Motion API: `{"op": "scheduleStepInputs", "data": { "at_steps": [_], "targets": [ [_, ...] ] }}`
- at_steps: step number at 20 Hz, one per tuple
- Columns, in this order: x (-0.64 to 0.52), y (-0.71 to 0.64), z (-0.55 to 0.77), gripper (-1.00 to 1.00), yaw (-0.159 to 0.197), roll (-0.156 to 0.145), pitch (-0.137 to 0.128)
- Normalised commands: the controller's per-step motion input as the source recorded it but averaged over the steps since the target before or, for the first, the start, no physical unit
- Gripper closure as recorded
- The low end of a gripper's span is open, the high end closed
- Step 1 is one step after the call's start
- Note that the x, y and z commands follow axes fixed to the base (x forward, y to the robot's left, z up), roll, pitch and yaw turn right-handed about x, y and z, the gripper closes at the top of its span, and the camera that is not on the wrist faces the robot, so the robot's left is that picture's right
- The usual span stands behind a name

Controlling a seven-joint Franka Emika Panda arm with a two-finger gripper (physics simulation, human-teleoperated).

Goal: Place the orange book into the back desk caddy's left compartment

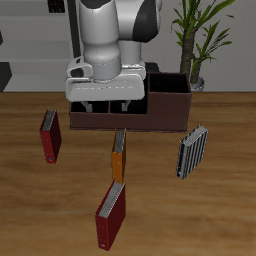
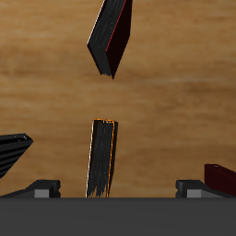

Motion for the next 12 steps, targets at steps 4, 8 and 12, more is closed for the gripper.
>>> {"op": "scheduleStepInputs", "data": {
  "at_steps": [4, 8, 12],
  "targets": [
    [0.04, 0.03, -0.36, -1.0, -0.006, 0.011, 0.025],
    [0.1, -0.02, -0.54, -1.0, -0.014, -0.012, 0.044],
    [0.1, 0.04, -0.57, -1.0, 0.002, -0.007, 0.044]
  ]
}}
